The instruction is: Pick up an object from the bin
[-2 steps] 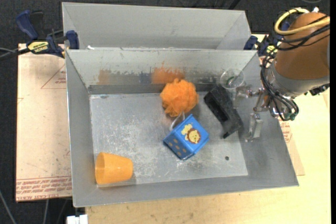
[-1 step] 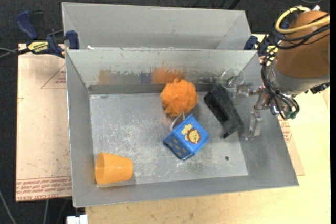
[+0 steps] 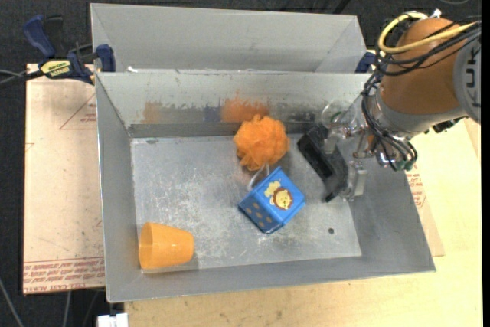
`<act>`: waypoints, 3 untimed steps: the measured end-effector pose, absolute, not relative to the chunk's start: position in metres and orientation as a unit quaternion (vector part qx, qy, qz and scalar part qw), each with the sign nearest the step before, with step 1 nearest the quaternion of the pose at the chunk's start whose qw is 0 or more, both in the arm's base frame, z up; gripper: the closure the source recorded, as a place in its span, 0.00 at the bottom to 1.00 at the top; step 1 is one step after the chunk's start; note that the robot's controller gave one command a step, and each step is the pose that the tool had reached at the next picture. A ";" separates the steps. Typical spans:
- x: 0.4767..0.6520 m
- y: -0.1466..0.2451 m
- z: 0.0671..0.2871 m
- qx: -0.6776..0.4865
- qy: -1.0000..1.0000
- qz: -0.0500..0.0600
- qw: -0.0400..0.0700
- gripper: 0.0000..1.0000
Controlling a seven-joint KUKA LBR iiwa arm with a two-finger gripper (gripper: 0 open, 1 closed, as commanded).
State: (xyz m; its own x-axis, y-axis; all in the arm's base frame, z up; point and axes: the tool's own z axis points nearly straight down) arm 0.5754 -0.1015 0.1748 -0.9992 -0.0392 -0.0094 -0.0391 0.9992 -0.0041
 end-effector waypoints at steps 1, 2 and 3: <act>0.578 -0.081 0.134 -0.010 1.000 0.001 0.001 0.00; 0.611 -0.074 0.112 0.033 0.999 0.000 0.004 0.00; 0.594 -0.042 0.099 0.030 1.000 0.000 0.006 0.00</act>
Offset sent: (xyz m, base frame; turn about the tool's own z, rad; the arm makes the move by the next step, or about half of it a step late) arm 0.0622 0.0325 -0.0800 0.1419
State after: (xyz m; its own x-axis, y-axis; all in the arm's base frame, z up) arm 0.5936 -0.0418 0.0985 -0.9981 0.0600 -0.0117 0.0600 0.9982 0.0003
